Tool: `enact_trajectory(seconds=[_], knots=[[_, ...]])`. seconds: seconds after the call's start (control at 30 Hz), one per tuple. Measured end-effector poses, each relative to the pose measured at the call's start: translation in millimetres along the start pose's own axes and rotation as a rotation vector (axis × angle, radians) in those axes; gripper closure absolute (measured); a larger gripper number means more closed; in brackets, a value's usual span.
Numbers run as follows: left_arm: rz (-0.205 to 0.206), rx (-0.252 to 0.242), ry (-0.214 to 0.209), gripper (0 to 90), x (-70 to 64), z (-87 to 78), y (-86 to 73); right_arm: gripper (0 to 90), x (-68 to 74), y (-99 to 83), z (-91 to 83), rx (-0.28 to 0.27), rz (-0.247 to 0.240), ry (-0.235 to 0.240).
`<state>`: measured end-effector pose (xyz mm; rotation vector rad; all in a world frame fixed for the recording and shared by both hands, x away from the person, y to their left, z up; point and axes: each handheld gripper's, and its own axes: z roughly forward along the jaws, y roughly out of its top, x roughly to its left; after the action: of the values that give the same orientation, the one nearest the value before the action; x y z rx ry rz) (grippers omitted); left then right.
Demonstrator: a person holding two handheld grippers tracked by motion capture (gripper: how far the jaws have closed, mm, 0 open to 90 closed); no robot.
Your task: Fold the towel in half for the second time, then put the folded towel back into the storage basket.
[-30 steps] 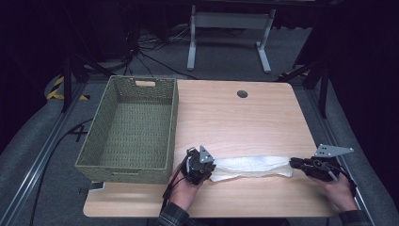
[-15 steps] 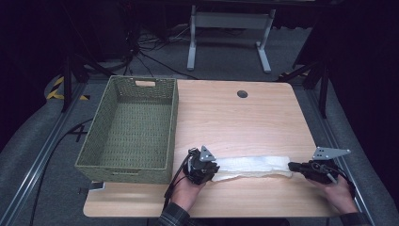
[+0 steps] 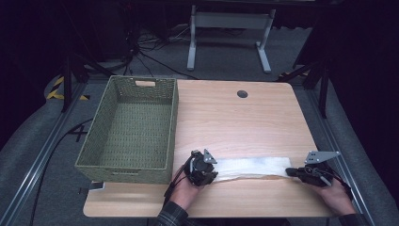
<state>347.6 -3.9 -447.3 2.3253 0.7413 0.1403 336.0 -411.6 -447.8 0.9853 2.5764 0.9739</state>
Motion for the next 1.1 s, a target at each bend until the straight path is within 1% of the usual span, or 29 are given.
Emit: enact_trajectory(seconds=[0.03, 0.1, 0.13, 0.2, 0.23, 0.27, 0.3, 0.33, 0.37, 0.4, 0.43, 0.5, 0.57, 0.6, 0.63, 0.7, 0.8, 0.87, 0.9, 0.93, 0.97, 1.0, 1.07, 1.1], knots=[[-0.003, -0.014, 0.012, 64.2, -0.8, 0.3, 0.9, 89.3, -0.2, 0.4, 0.3, 0.001, 0.000, -0.001], [-0.003, -0.028, 0.008, 55.7, 0.3, -0.4, 3.7, 89.3, -0.4, 1.3, 0.8, 0.004, 0.001, -0.001], [-0.004, -0.024, 0.009, 52.4, 0.2, -1.3, 4.8, 89.4, -0.3, 1.9, 1.2, 0.005, 0.003, -0.004], [-0.006, -0.048, 0.012, 48.2, -0.3, -2.4, 6.5, 89.4, -0.9, 2.8, 2.2, 0.005, -0.001, -0.013], [-0.005, -0.050, 0.014, 45.1, -0.2, -3.3, 7.0, 89.4, -1.0, 3.6, 2.5, 0.006, 0.005, -0.014], [-0.006, -0.059, 0.010, 43.9, -0.2, -3.7, 7.3, 89.4, -1.1, 4.1, 2.8, 0.008, 0.012, -0.014], [0.008, -0.059, 0.009, 43.1, 0.5, -4.8, 7.8, 89.5, -2.2, 4.8, 3.6, 0.005, 0.007, -0.018], [0.003, -0.063, 0.010, 42.2, 0.4, -5.4, 7.7, 89.4, -2.2, 5.8, 3.9, 0.009, 0.019, -0.015], [0.003, -0.073, 0.004, 41.2, 1.1, -5.4, 7.7, 89.4, -3.4, 6.7, 4.7, 0.009, 0.011, -0.020], [-0.002, -0.069, 0.000, 40.5, 1.2, -5.9, 7.9, 89.4, -4.8, 8.1, 5.8, 0.011, 0.013, -0.022], [-0.006, -0.075, 0.004, 39.8, 1.0, -5.5, 7.9, 89.4, -5.7, 9.0, 6.5, 0.011, 0.012, -0.023], [-0.005, -0.068, -0.004, 38.9, 1.9, -4.9, 8.7, 89.4, -9.5, 12.2, 9.0, 0.010, 0.015, -0.027], [-0.007, -0.072, 0.003, 38.5, 2.8, -3.8, 9.0, 89.4, -12.8, 15.1, 10.8, 0.012, 0.018, -0.025], [0.001, -0.071, 0.003, 38.5, 3.8, -3.7, 9.3, 89.4, -15.1, 17.0, 12.5, 0.014, 0.023, -0.026], [-0.002, -0.063, 0.005, 38.5, 4.0, -4.3, 9.9, 89.4, -16.7, 18.4, 13.3, 0.014, 0.024, -0.026], [-0.009, -0.061, 0.008, 38.7, 4.1, -4.8, 10.2, 89.4, -20.3, 22.1, 16.2, 0.015, 0.023, -0.031], [-0.011, -0.077, 0.012, 38.9, 6.3, -4.7, 10.7, 89.5, -24.5, 26.6, 20.0, 0.013, 0.022, -0.035], [-0.022, -0.075, 0.013, 39.4, 7.2, -5.1, 10.3, 89.5, -28.2, 30.4, 22.9, 0.012, 0.024, -0.036], [-0.020, -0.066, 0.009, 39.5, 7.8, -6.0, 10.6, 89.4, -29.9, 32.3, 24.0, 0.012, 0.024, -0.036], [-0.025, -0.074, 0.012, 39.6, 7.8, -5.6, 10.4, 89.4, -31.5, 34.2, 25.8, 0.011, 0.022, -0.041], [-0.011, -0.079, 0.013, 39.7, 8.9, -5.6, 10.5, 89.4, -33.1, 36.4, 27.1, 0.014, 0.021, -0.039], [-0.020, -0.075, 0.013, 39.9, 8.4, -5.9, 10.3, 89.4, -34.5, 39.2, 29.1, 0.017, 0.020, -0.042], [-0.022, -0.070, 0.014, 39.9, 8.5, -6.5, 10.3, 89.5, -37.7, 43.7, 32.4, 0.018, 0.017, -0.044], [-0.024, -0.082, 0.012, 40.0, 8.3, -6.1, 10.1, 89.5, -39.2, 46.0, 34.3, 0.018, 0.012, -0.047]])
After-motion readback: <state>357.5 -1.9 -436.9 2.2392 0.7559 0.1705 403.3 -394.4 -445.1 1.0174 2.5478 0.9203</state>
